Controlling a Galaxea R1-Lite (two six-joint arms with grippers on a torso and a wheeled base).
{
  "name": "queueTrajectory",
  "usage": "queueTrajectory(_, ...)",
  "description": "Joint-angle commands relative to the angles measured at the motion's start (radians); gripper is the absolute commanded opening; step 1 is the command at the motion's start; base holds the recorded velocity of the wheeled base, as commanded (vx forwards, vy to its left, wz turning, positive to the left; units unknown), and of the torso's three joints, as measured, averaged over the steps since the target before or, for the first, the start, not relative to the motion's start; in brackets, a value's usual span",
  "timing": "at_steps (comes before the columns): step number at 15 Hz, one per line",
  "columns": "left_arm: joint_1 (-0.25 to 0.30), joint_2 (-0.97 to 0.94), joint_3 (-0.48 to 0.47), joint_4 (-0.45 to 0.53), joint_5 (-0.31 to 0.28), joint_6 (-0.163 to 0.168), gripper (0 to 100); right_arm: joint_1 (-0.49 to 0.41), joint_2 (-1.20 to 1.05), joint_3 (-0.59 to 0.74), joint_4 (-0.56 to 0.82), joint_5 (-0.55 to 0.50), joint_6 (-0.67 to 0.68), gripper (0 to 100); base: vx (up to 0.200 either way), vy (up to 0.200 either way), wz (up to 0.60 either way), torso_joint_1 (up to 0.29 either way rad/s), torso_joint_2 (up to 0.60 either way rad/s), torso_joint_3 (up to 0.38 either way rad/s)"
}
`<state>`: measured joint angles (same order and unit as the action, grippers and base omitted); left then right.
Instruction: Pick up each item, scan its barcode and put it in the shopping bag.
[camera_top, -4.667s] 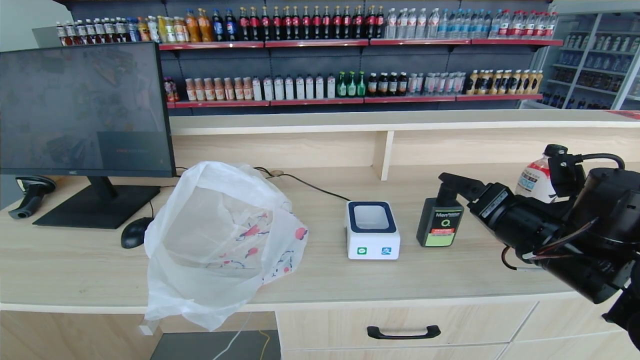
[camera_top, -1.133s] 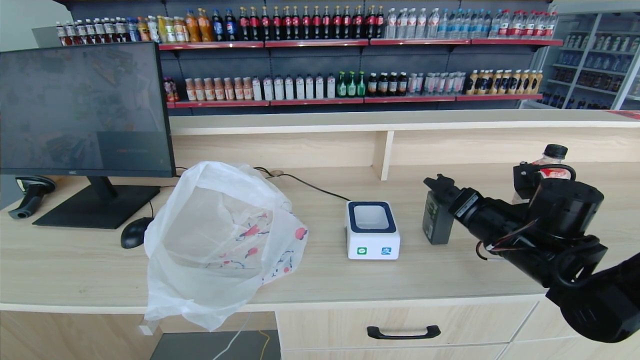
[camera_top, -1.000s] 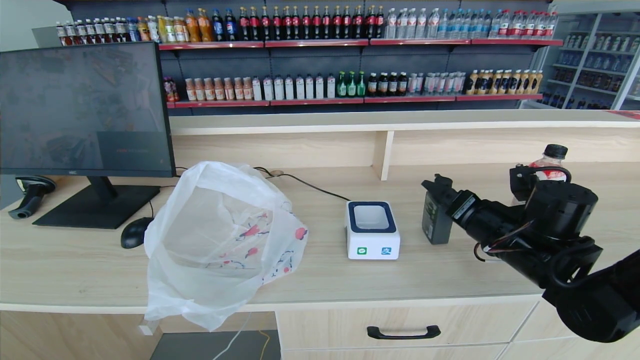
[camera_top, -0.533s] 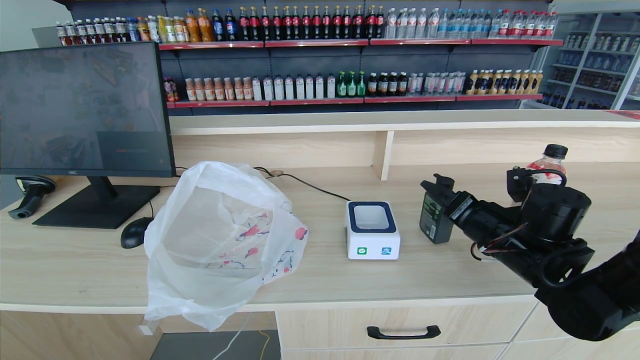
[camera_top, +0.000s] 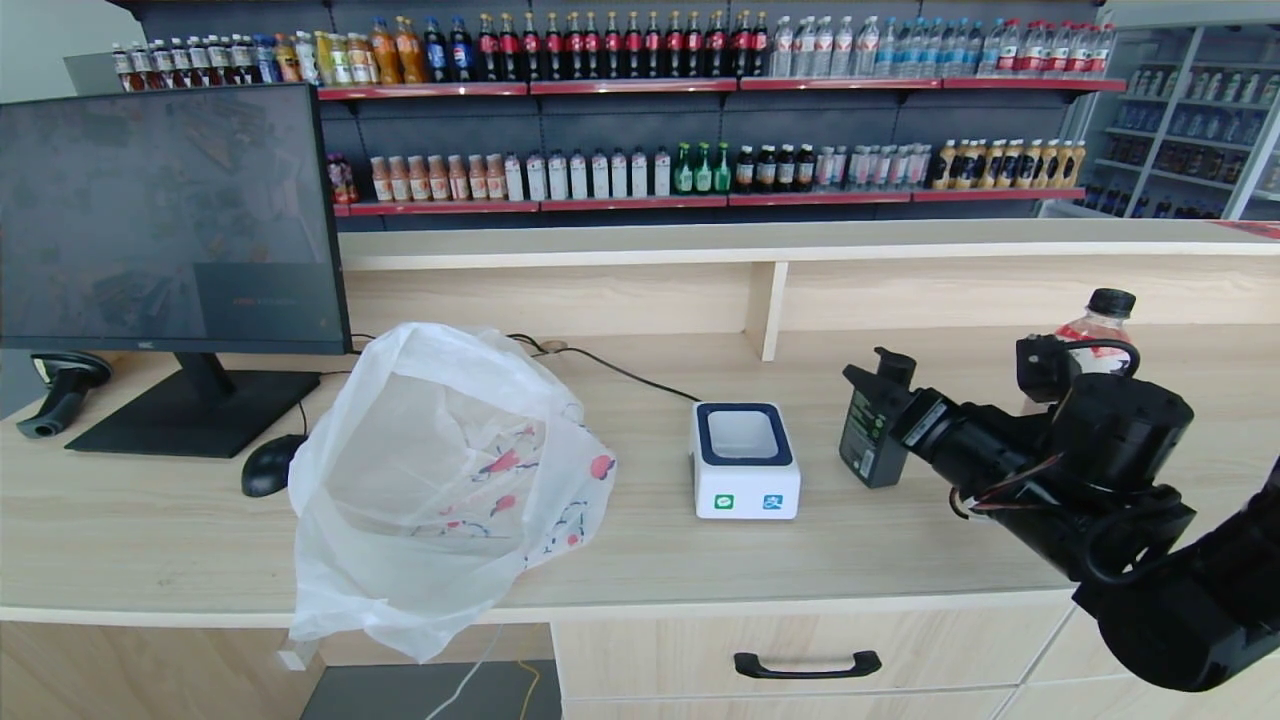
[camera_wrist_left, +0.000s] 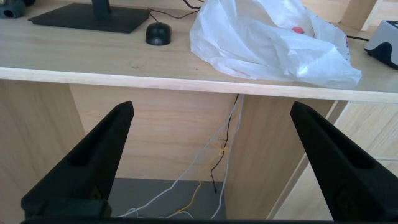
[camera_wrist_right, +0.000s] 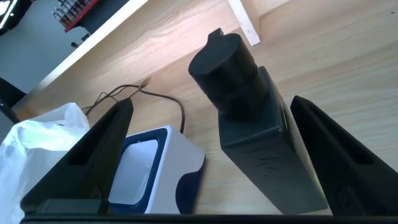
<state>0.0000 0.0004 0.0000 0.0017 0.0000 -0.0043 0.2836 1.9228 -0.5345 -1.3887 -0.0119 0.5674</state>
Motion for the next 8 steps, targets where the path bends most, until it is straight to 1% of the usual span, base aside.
queueTrajectory(1,0.0,0.0,0.0,0.0,0.0,0.0,100,-0.004,0.012,0.022,-0.029,0.0,-0.044,100,0.0,0.0,0.0,0.0,0.0,0.0)
queueTrajectory(3,0.0,0.0,0.0,0.0,0.0,0.0,100,-0.015,0.048,0.031,-0.087,-0.003,-0.123,100,0.0,0.0,0.0,0.0,0.0,0.0)
queueTrajectory(5,0.0,0.0,0.0,0.0,0.0,0.0,100,-0.031,0.147,0.037,-0.182,-0.003,-0.202,100,0.0,0.0,0.0,0.0,0.0,0.0)
queueTrajectory(6,0.0,0.0,0.0,0.0,0.0,0.0,100,-0.032,0.17,0.03,-0.182,-0.005,-0.235,100,0.0,0.0,0.0,0.0,0.0,0.0)
queueTrajectory(8,0.0,0.0,0.0,0.0,0.0,0.0,100,-0.031,0.173,0.034,-0.182,-0.005,-0.239,100,0.0,0.0,0.0,0.0,0.0,0.0)
